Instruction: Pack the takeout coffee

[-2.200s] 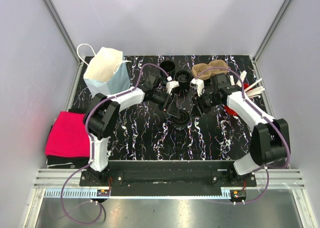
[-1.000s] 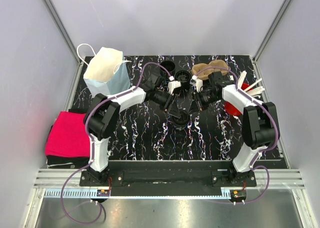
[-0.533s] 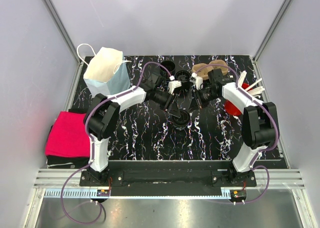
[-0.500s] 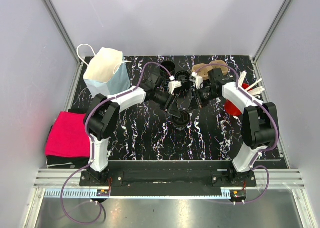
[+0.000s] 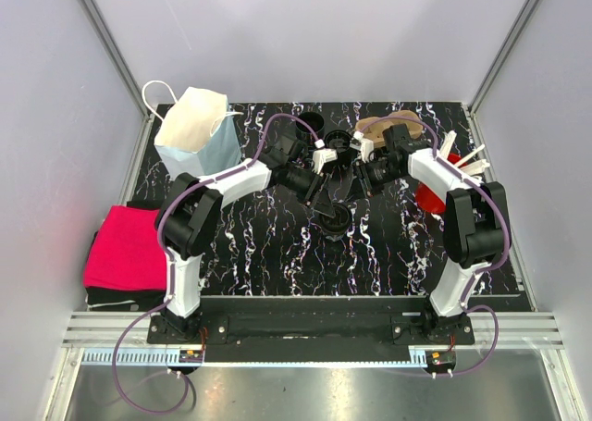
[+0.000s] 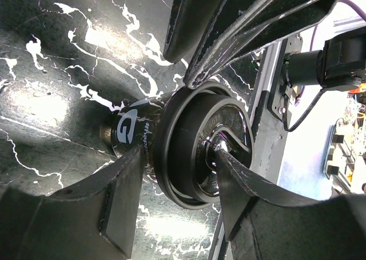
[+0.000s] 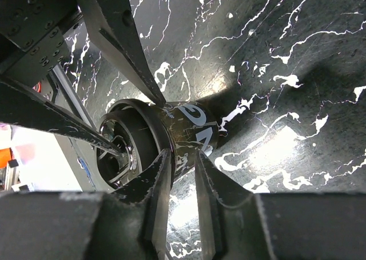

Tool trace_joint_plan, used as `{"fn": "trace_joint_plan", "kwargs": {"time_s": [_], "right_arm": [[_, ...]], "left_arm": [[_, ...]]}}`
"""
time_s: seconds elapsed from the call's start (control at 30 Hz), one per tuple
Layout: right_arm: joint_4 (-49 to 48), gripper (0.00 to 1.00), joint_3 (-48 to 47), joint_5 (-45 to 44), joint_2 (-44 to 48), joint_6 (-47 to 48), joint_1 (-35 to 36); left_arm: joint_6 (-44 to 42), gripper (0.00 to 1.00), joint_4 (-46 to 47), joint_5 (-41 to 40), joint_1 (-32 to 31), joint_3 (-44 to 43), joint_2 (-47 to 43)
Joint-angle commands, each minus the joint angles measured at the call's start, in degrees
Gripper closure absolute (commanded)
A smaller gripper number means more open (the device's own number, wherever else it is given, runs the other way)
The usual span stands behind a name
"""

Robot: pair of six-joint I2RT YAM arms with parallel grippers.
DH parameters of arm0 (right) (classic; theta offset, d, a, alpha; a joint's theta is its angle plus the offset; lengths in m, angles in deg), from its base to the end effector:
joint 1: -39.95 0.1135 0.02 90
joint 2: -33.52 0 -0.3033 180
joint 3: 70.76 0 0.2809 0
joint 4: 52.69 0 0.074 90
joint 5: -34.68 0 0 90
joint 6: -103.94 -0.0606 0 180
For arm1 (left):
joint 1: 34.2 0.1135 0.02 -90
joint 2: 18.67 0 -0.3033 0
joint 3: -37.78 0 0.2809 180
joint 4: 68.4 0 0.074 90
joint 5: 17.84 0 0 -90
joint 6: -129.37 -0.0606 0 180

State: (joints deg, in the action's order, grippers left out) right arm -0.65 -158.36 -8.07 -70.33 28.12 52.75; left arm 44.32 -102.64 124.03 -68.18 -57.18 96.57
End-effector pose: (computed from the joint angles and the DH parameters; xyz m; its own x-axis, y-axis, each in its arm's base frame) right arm 0.3850 0.1331 0.2224 -0.7766 -0.3470 -0.5258 -0.6246 0.5330 0.5708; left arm 0.3693 -0.3064 0.1998 -0.7352 0.4313 -0.5230 0.6627 0.2951 -0.6882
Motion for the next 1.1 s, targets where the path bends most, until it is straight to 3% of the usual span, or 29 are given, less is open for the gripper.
{"fn": "trace_joint_plan", "kwargs": {"time_s": [0.0, 0.53, 1.07], "right_arm": [[-0.2, 0.7, 0.6, 2.6, 0.3, 0.2, 0.5], [0.6, 0.66, 0.4, 5.9, 0.3, -0.4, 0.5], [0.6, 0.75, 3.1, -5.5, -2.7, 1.6, 3.2]], "left_arm": [[-4.6, 0.47, -3.6, -10.3, -1.0, 1.2, 3.1], [-4.6, 0.47, -3.6, -11.1, -1.3, 1.2, 3.1], [-4.6, 0.47, -3.6, -12.4, -1.4, 1.7, 2.6]]}}
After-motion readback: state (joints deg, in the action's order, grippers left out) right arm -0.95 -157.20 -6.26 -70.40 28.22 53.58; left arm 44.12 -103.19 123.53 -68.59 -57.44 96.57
